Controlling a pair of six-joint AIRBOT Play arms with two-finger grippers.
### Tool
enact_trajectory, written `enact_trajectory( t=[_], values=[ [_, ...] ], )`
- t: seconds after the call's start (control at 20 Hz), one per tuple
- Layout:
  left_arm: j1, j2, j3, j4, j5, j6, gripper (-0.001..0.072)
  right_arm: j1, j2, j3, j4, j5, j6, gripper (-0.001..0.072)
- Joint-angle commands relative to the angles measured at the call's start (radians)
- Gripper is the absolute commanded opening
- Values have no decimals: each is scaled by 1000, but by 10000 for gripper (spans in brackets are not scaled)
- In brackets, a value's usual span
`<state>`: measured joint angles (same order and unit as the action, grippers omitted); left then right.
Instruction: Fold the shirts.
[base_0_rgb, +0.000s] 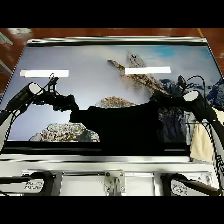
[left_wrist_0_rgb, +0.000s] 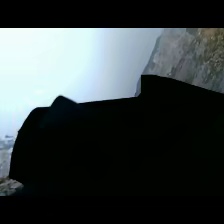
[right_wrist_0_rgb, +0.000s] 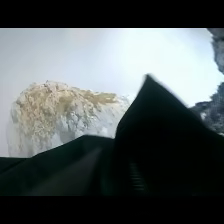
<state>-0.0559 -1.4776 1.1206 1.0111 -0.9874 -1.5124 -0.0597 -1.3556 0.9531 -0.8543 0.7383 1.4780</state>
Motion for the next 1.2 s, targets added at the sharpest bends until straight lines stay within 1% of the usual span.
enact_trajectory(
  t=[0.0, 0.05, 0.1, 0.2, 0.25, 0.3, 0.35, 0.4, 0.45, 0.55, 0.65, 0.7, 0.8, 0.95, 1.05, 1.15],
  values=[
    [15, 4, 19, 2, -102, 1, 720, -2, 61, 15, -38, 77, -112, 692],
    [31, 13, 37, 14, -163, 26, 720, -11, 94, 39, -111, 150, -141, 692],
    [55, 31, 55, 33, -231, 54, 720, -27, 128, 66, -214, 234, -148, 692],
    [103, 96, 58, 62, -316, 74, 717, -76, 203, 107, -472, 418, -148, 691],
    [122, 137, 48, 63, -353, 92, 714, -111, 237, 107, -566, 520, -140, 689],
    [132, 177, 22, 63, -373, 101, 714, -161, 258, 103, -619, 634, -148, 650],
    [132, 224, -33, 62, -375, 106, 714, -217, 266, 82, -621, 720, -148, 648],
    [127, 264, -106, 53, -368, 106, 714, -277, 282, 40, -565, 721, -129, 648],
    [116, 300, -203, 24, -359, 107, 715, -328, 288, -12, -466, 713, -130, 648],
    [86, 348, -406, -89, -315, 129, 714, -378, 287, -107, -319, 714, -168, 648],
    [28, 361, -562, -226, -234, 180, 714, -377, 287, -171, -282, 705, -188, 648],
    [-13, 359, -616, -279, -175, 186, 714, -371, 287, -192, -278, 698, -190, 648],
    [-107, 353, -674, -354, -62, 185, 714, -353, 287, -212, -276, 690, -189, 648],
    [-268, 329, -683, -434, 83, 184, 704, -329, 287, -212, -273, 658, -188, 648],
    [-347, 288, -683, -509, 134, 185, 704, -326, 287, -212, -268, 626, -176, 648],
    [-398, 240, -677, -552, 148, 209, 703, -326, 287, -212, -269, 601, -174, 648]
  ],
)
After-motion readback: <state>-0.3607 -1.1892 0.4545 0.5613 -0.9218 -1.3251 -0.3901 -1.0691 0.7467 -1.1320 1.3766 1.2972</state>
